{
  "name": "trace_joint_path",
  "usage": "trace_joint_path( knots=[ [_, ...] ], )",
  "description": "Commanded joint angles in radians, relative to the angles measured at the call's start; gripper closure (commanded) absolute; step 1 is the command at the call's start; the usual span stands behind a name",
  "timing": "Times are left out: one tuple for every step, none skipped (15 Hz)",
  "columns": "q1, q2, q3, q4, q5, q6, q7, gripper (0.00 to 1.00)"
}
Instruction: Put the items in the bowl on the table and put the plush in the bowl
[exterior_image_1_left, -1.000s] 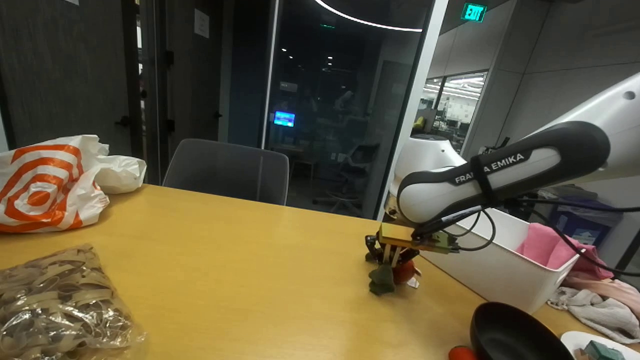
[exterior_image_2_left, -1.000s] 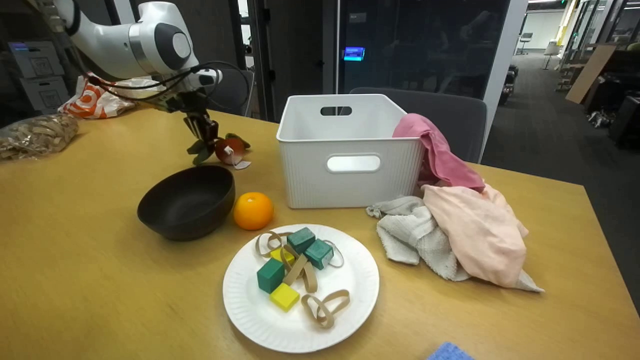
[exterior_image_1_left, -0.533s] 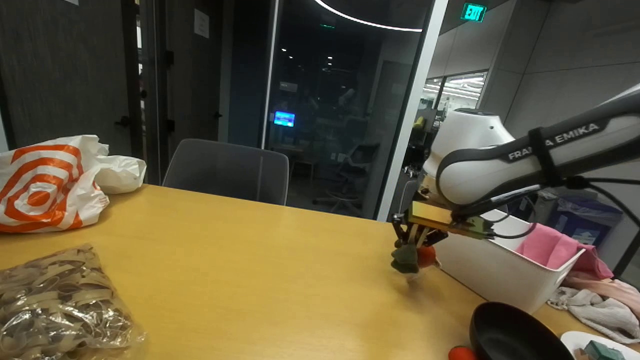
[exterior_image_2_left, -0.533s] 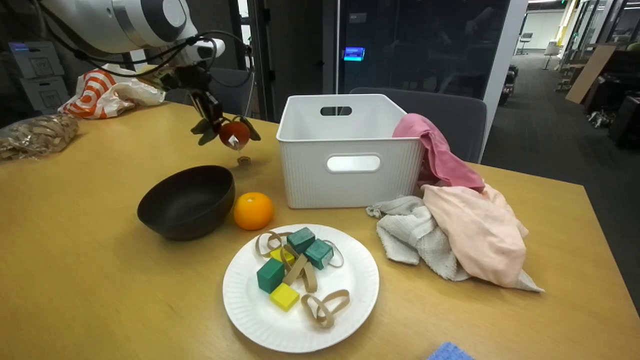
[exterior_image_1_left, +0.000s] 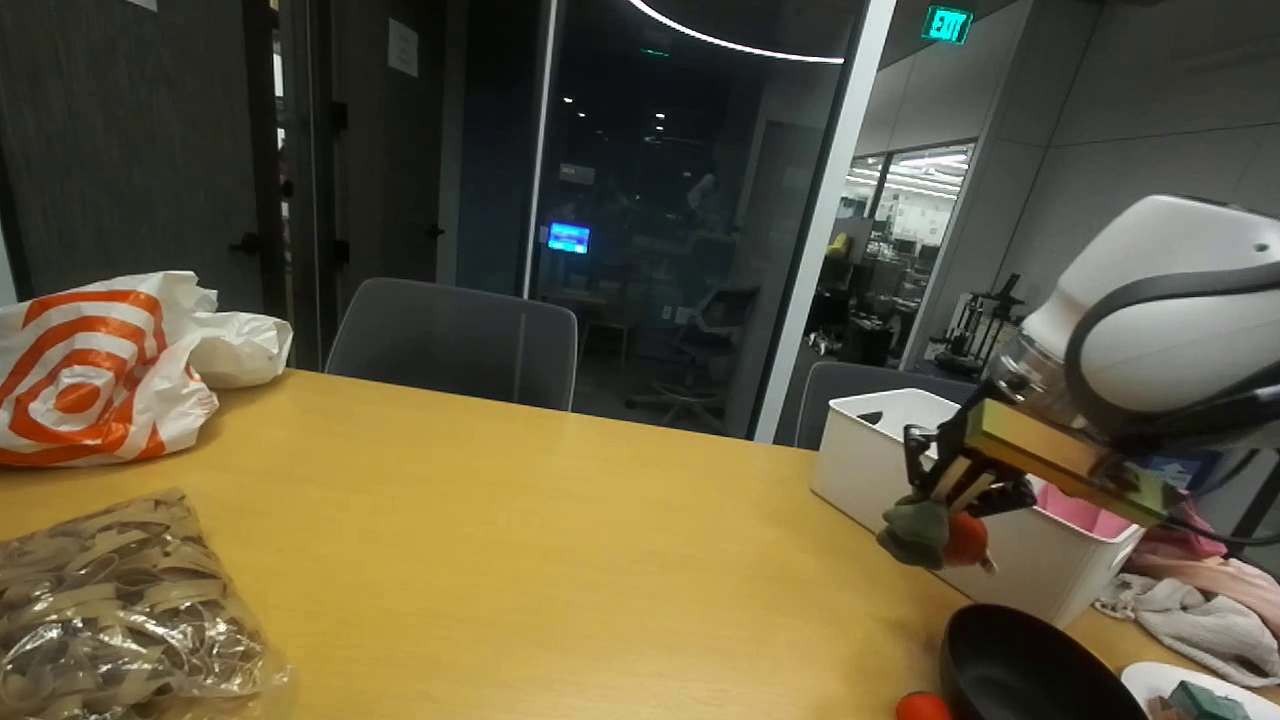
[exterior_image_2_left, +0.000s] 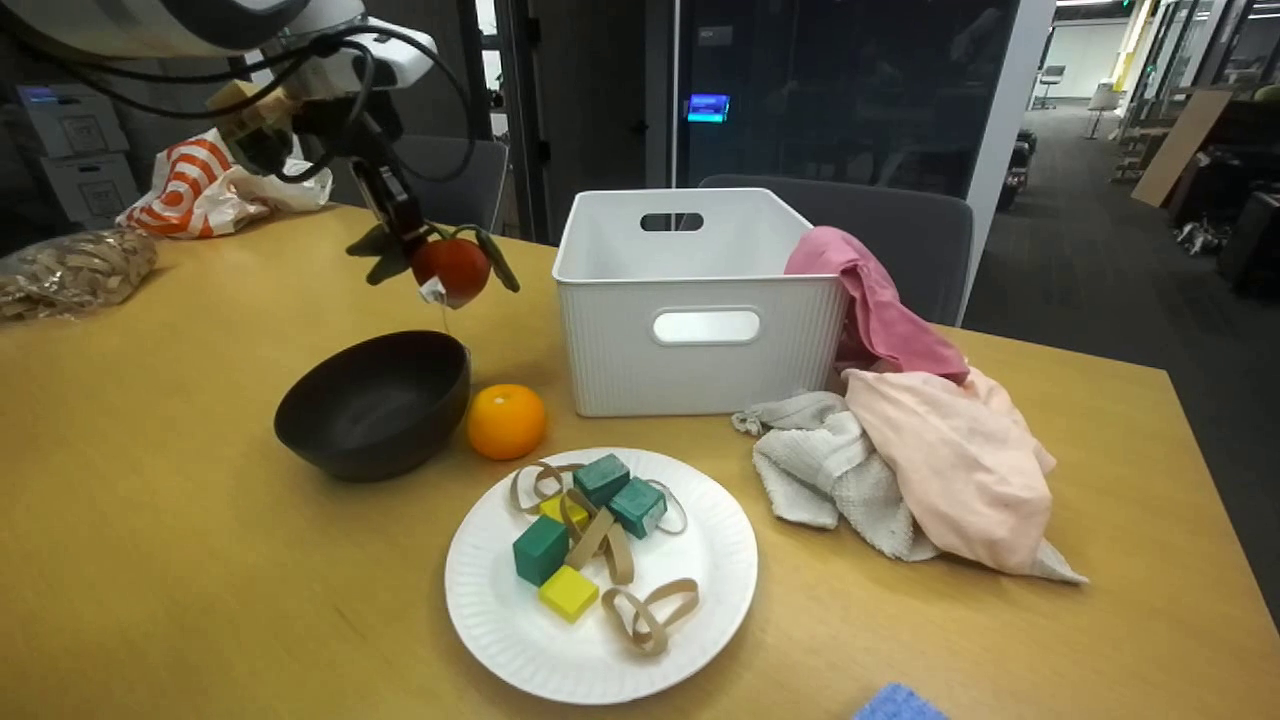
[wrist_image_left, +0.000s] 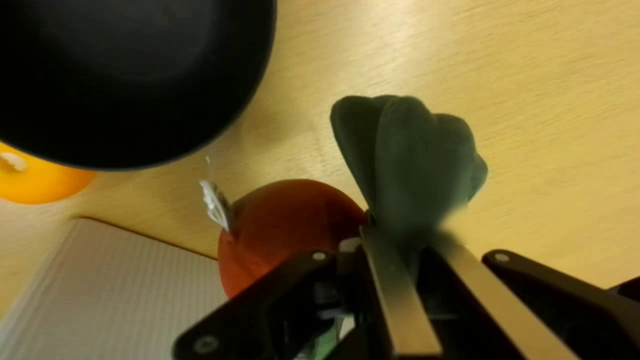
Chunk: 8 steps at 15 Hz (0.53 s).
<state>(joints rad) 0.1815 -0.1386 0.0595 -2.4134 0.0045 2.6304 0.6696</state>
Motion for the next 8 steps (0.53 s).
trace_joint_path(
  knots=[
    [-0.026,-0.245,0.014,-0.211,0.131,0.052,-0.088,0.91],
    [-0.026,-0.291,0.012,-0.247,0.161,0.054,-0.111,0.91],
    [-0.007,-0.334,-0.003,-0.277,0.222,0.049,-0.165,0.91],
    [0.018,-0.367,-0.021,-0.298,0.286,0.04,-0.225,0.91],
    [0.042,-0.386,-0.036,-0.31,0.343,0.019,-0.289,0.91],
    [0.063,-0.404,-0.051,-0.319,0.393,0.0,-0.342,0.91],
    [0.092,-0.403,-0.069,-0.324,0.445,-0.007,-0.403,0.91],
    [0.114,-0.386,-0.081,-0.323,0.488,-0.001,-0.454,0.91]
  ],
)
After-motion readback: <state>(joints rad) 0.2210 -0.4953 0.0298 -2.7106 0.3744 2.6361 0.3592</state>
